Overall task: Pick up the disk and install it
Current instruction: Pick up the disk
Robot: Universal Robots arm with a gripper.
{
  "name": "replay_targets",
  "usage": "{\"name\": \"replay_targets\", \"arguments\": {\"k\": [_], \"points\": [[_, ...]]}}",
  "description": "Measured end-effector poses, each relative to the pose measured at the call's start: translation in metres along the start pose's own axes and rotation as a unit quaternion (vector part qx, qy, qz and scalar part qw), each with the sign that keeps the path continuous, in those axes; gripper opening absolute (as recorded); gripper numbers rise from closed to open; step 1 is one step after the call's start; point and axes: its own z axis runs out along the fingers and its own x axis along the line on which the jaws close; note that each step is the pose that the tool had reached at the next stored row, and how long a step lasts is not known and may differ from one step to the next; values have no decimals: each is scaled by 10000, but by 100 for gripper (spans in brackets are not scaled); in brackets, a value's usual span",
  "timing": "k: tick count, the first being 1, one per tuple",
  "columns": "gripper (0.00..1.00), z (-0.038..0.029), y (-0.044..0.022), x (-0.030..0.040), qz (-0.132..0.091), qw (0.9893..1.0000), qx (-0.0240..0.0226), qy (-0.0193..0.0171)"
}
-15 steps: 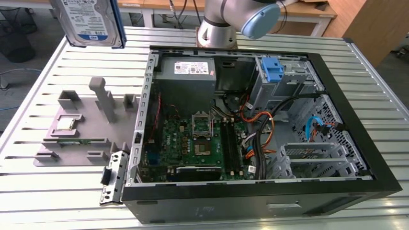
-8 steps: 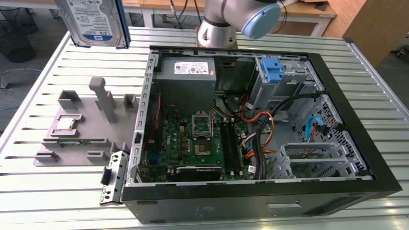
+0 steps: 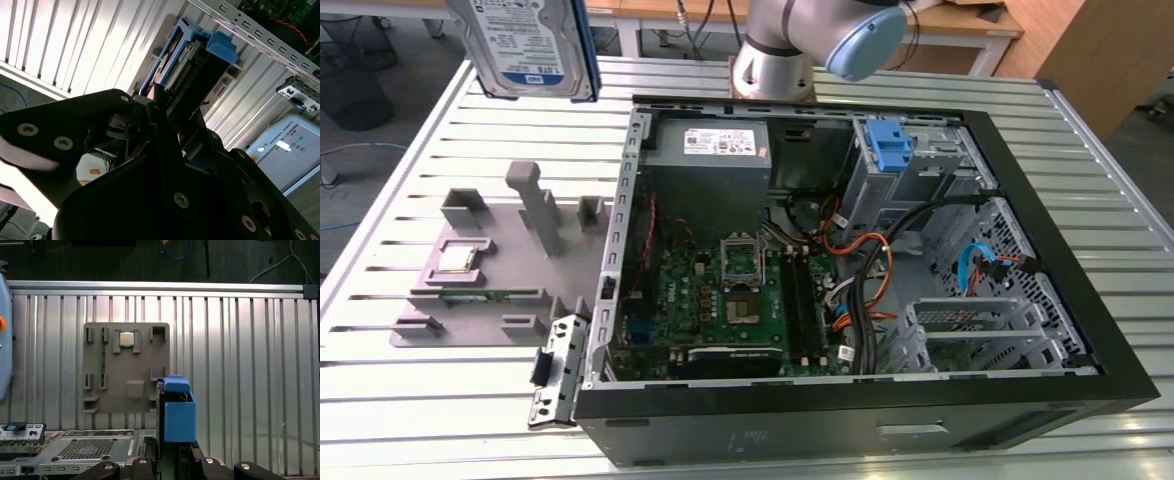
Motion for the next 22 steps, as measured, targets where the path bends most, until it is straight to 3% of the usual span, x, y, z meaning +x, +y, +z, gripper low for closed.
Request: {"name": "replay_targets", "arguments": {"k": [22], "points": [[35,-12,-7,237,0,10000,0,0]]}}
